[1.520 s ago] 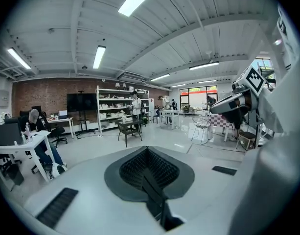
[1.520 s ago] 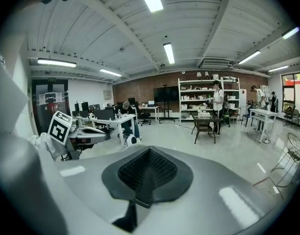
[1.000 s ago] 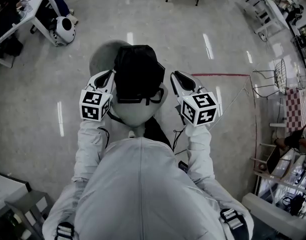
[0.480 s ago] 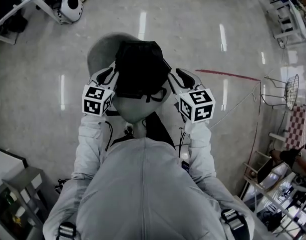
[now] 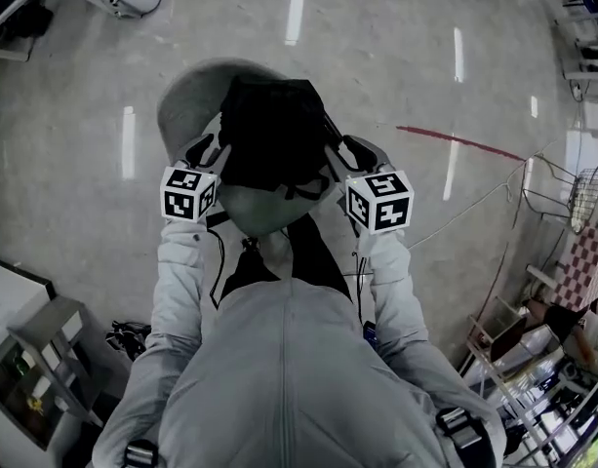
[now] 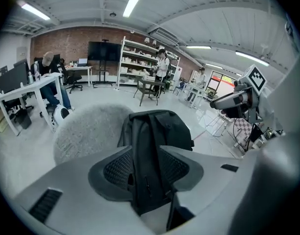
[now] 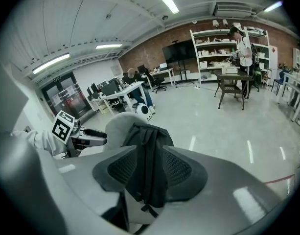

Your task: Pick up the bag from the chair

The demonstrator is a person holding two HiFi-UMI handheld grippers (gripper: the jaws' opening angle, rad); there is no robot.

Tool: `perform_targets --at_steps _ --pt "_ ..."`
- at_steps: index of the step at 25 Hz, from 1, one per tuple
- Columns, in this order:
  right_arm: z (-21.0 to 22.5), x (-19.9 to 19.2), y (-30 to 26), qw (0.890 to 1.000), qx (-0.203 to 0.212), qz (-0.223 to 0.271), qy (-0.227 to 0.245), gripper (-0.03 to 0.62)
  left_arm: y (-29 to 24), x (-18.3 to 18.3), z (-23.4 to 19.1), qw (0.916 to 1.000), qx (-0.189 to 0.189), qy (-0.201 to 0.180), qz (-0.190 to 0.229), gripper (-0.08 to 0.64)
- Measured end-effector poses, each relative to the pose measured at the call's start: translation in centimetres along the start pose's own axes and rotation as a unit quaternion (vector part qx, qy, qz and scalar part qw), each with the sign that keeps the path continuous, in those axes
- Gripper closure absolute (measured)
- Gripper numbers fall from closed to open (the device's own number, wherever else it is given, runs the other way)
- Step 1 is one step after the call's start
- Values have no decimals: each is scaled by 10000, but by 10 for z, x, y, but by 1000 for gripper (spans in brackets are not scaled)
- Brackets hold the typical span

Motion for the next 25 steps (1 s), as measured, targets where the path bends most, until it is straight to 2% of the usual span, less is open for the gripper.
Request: perform_targets --at_steps 4,6,13,20,23,25 --pt "19 -15 -32 9995 145 -257 -138 395 -33 -16 -2 9994 -214 79 -273 335" --pt "26 -24 -47 9987 227 -404 -193 383 -48 -26 -3 9986 -267 148 -440 323" --pt "36 -49 -105 9946 363 -859 -451 347 -79 -49 -31 9957 -89 449 -803 287" --pt "32 -73 -128 9892 533 -1290 -458 348 -108 -73 -37 9917 -160 738 -1043 281" --pt "28 -77 -131 9883 520 -1361 -444 349 -114 -76 -42 9903 -238 958 -973 282" --pt "28 -78 -131 9888 463 -1360 -401 403 -115 -75 -40 9900 -329 1026 -911 289"
Point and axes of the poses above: the fingertips, and each gripper's own axes: y backward along the fingers, z to its right, x out of its top, the point moved 1 cm from there along y, backward along the fingers, and after that the axes turned 5 degrees about y, right-handed, at the moved point
